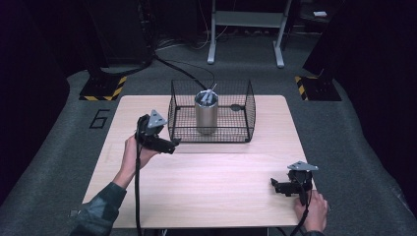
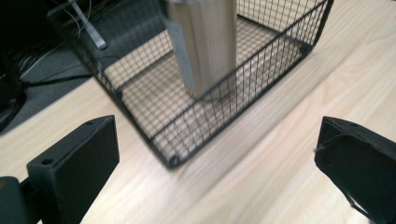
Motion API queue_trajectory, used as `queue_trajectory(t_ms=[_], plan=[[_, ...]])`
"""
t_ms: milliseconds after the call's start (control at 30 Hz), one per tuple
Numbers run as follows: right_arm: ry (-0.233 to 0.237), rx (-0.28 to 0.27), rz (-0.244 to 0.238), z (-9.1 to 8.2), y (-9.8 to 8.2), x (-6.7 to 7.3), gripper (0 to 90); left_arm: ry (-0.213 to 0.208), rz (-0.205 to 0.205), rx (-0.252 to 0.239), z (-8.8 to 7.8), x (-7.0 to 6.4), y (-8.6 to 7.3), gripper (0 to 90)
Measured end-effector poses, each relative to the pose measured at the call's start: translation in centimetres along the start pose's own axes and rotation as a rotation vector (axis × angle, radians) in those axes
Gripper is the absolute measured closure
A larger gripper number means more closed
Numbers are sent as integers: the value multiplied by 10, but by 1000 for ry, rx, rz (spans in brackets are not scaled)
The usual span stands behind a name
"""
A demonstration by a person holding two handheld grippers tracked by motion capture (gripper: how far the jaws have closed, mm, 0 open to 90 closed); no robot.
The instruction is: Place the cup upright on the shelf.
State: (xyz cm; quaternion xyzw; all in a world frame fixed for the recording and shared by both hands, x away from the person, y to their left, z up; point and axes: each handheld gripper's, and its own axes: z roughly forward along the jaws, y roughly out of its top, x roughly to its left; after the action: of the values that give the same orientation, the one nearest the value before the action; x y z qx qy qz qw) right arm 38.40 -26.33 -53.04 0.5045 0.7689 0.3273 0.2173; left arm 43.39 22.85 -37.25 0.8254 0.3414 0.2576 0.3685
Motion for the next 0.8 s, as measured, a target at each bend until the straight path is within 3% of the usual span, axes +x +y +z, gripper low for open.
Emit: queue_trajectory(t_ms=[100, 233, 367, 567, 667, 800], plan=[[0, 0, -1, 0, 0, 0, 0, 31, 0, 20, -7, 0, -21, 0], [0, 0, -1, 0, 0, 0, 0, 33, -10, 52, -11, 1, -46, 1], [-1, 0, -1, 0, 0, 0, 0, 35, -48, 56, -11, 5, -74, 1], [-1, 0, -2, 0, 0, 0, 0, 44, -140, 83, -3, 11, -114, 1], [-1, -2, 4, 0, 0, 0, 0, 55, -151, 114, 1, 11, -135, 0], [-1, -2, 4, 0, 0, 0, 0, 55, -200, 138, 9, 10, -164, 0]])
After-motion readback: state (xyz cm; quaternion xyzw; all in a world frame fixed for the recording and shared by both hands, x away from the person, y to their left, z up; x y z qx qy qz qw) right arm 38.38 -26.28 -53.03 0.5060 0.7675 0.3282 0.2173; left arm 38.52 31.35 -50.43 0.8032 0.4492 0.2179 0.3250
